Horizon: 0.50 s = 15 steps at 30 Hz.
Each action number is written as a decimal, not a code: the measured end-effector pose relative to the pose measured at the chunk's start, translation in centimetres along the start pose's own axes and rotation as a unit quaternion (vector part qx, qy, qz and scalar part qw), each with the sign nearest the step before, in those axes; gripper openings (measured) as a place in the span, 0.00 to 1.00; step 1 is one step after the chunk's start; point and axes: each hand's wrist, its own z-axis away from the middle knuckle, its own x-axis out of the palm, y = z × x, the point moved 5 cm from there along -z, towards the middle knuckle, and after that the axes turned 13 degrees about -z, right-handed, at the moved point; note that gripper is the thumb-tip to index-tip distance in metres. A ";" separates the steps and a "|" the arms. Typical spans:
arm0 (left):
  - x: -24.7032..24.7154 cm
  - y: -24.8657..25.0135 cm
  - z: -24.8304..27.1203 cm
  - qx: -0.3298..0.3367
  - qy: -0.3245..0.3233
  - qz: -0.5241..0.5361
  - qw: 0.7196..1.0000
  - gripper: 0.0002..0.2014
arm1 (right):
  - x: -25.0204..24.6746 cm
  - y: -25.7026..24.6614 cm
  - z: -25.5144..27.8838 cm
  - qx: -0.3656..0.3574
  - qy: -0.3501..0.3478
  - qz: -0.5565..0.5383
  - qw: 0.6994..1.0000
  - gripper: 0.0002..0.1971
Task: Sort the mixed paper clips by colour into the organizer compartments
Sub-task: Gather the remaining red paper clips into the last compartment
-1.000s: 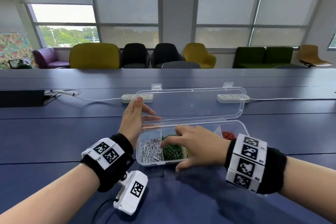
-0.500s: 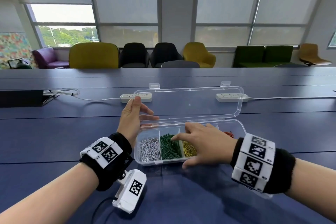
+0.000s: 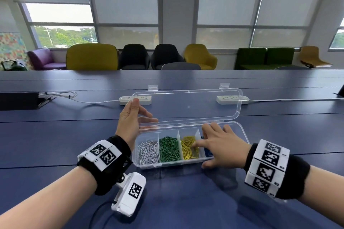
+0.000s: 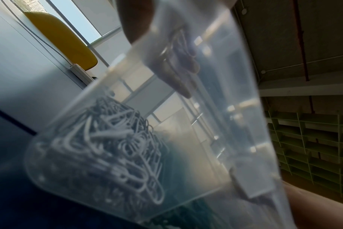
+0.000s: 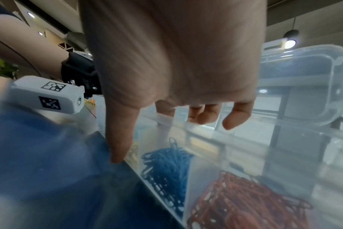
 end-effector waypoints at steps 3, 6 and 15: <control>0.0 0.0 0.0 0.002 -0.001 0.002 1.000 0.19 | -0.9 0.5 0.1 -0.015 -0.006 -0.067 0.998 0.33; 0.1 0.0 0.0 0.004 0.000 0.001 1.000 0.19 | -2.9 1.9 1.2 -0.017 0.004 -0.182 0.983 0.29; 0.0 -0.1 0.0 0.010 0.008 -0.002 1.000 0.19 | -0.2 3.8 2.1 0.014 -0.071 -0.076 0.994 0.28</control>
